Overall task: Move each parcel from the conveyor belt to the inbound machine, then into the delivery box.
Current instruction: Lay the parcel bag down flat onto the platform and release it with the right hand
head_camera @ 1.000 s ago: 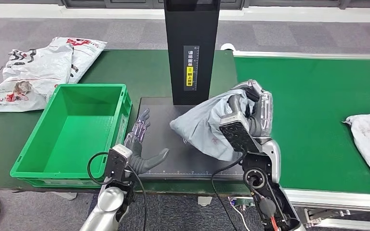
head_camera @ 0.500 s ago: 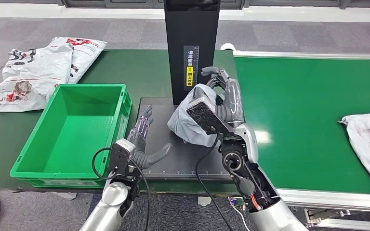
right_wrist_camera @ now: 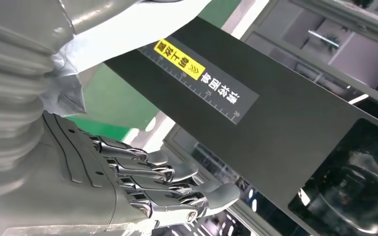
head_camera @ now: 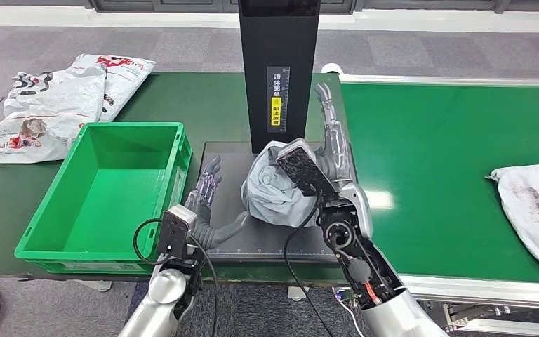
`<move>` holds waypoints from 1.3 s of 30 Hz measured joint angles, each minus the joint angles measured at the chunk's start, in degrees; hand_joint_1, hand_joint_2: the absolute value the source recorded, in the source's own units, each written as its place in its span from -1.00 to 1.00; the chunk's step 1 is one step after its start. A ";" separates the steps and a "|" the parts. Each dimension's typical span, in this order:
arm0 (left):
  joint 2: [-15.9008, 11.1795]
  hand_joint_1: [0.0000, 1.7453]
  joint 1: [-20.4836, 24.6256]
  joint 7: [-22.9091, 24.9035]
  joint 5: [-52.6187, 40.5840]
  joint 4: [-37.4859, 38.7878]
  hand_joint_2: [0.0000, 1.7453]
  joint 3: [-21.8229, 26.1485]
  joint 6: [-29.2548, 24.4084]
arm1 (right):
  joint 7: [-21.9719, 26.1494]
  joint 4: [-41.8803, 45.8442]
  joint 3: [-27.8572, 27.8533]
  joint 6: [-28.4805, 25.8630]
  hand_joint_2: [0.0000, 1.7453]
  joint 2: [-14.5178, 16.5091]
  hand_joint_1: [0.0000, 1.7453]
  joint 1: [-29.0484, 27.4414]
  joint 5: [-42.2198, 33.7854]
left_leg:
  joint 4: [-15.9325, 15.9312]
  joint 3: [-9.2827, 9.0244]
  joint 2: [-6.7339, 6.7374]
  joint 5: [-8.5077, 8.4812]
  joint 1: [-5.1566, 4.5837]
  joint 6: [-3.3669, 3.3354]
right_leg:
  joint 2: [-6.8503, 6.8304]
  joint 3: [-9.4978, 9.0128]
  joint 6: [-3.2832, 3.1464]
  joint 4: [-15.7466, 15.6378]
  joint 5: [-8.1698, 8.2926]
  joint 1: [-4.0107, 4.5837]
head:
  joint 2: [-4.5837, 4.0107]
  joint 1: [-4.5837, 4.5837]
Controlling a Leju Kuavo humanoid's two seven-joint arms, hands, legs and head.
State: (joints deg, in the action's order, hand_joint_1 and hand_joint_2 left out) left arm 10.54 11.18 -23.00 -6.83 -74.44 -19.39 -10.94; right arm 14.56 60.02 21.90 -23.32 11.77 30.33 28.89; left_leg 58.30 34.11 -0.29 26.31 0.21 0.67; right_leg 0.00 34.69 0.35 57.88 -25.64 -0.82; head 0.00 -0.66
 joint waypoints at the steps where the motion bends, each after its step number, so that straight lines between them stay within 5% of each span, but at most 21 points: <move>1: -0.01 -1.00 -0.09 0.02 -0.06 -0.05 1.00 0.00 -0.03 | 0.34 0.09 0.00 0.33 1.00 -0.05 -1.00 -0.22 -0.91 | 0.00 0.00 0.00 0.00 0.00 0.00 | 0.00 0.00 0.00 0.00 0.00 0.00 | 0.00 0.00; 8: -0.33 -1.00 -1.28 0.03 -0.49 -0.78 1.00 0.00 -0.56 | 5.73 8.48 -0.58 0.62 1.00 -0.94 -1.00 -4.03 -11.42 | 0.00 0.01 0.01 0.02 -0.01 0.00 | 0.03 0.02 0.00 0.00 -0.01 -0.01 | 0.01 0.01; 28: -0.87 -1.00 -3.12 -0.17 -1.81 -2.42 1.00 0.03 -1.07 | 10.94 33.87 -4.67 -7.10 1.00 -4.43 -1.00 -12.71 -18.84 | 0.00 -0.01 0.02 0.07 -0.01 -0.03 | 0.03 0.01 0.01 -0.01 -0.03 -0.02 | 0.02 0.01; 39: -1.02 -1.00 -2.61 1.75 -7.19 -2.06 1.00 0.04 0.48 | 11.91 38.87 -6.50 -7.53 1.00 -4.88 -1.00 -15.33 -19.38 | 0.01 -0.05 0.03 0.03 -0.01 0.00 | 0.05 0.00 0.00 -0.01 -0.02 -0.01 | 0.01 0.02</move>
State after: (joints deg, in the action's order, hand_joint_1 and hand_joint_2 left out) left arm 9.51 8.57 -21.24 -14.02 -76.50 -19.35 -10.46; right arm 26.46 98.89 15.40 -30.84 6.88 15.00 9.51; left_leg 58.30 34.07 -0.26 26.35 0.20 0.67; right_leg 0.04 34.70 0.35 57.87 -25.66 -0.84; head 0.01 -0.63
